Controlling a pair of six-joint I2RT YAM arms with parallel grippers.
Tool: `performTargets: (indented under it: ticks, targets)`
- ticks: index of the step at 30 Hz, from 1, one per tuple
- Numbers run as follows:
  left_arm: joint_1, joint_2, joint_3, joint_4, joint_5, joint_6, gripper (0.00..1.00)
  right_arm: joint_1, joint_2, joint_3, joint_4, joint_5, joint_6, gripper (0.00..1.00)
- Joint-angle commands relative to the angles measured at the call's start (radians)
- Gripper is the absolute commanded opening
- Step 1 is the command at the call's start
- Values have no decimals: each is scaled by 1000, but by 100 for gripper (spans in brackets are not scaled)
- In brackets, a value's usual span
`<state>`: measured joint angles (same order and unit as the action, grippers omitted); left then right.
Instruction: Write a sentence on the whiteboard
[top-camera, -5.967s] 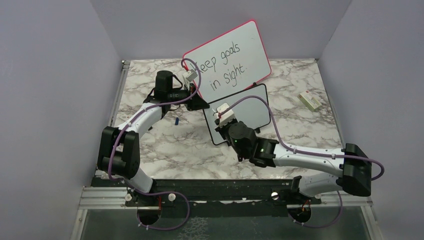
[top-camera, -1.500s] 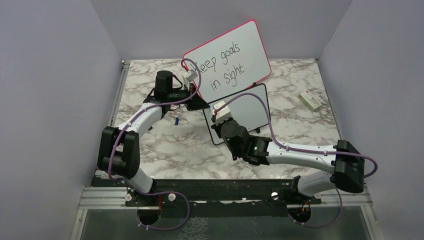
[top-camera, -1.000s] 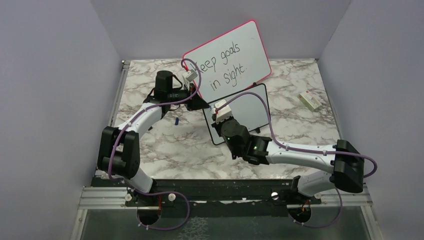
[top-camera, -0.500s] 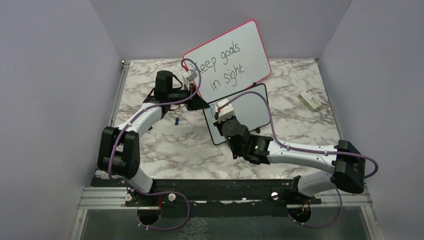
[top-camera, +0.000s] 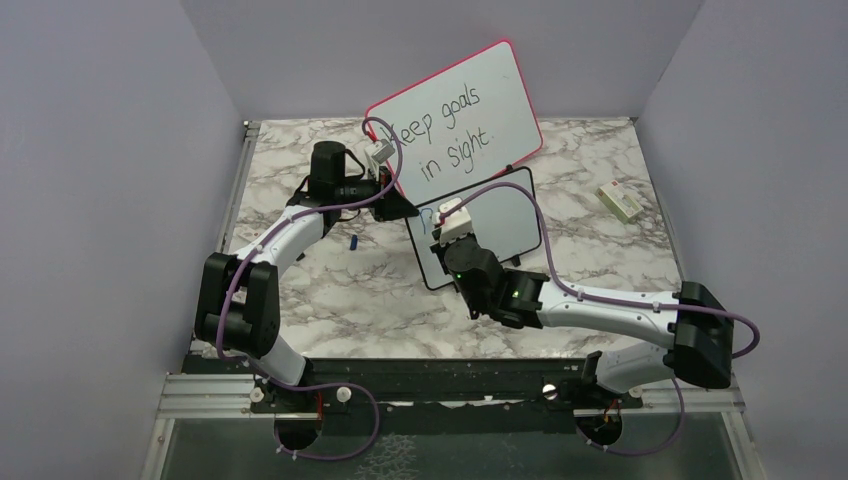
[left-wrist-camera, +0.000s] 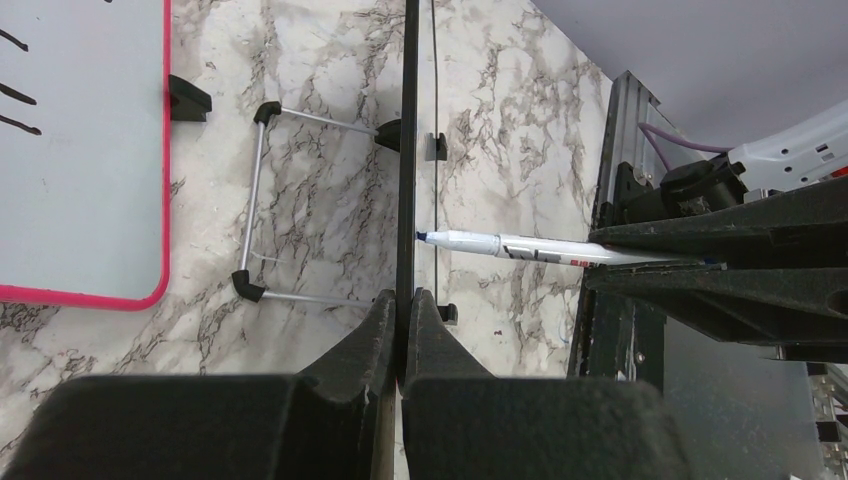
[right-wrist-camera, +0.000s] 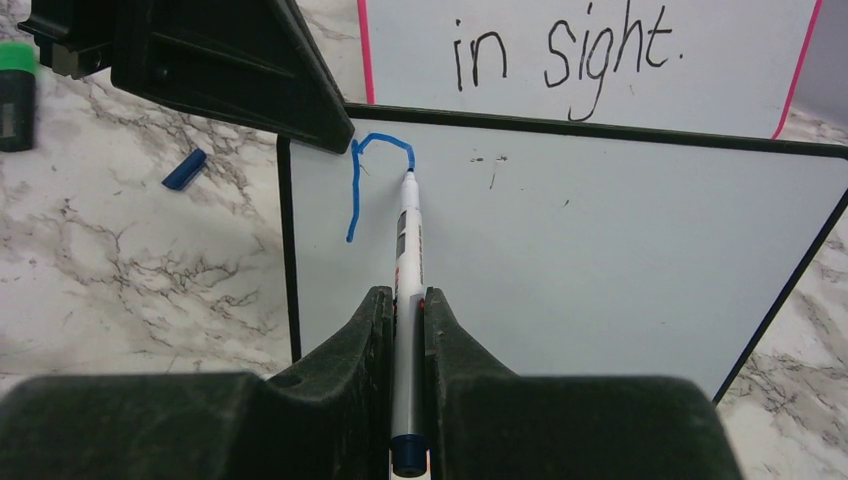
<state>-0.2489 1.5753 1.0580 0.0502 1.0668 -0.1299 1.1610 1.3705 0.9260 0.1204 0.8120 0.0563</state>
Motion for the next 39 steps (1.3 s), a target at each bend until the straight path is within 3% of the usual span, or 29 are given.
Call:
performTargets:
  ticks: [1, 19, 39]
  targets:
    - [-6, -5, -11, -35, 33, 13, 0, -9, -10, -12, -62, -48, 38, 0]
    - [-6, -4, -10, -36, 37, 10, 0, -9, -6, 4, -65, -156, 28, 0]
    - [-6, -3, -11, -35, 37, 10, 0, -9, -14, -5, -56, -130, 31, 0]
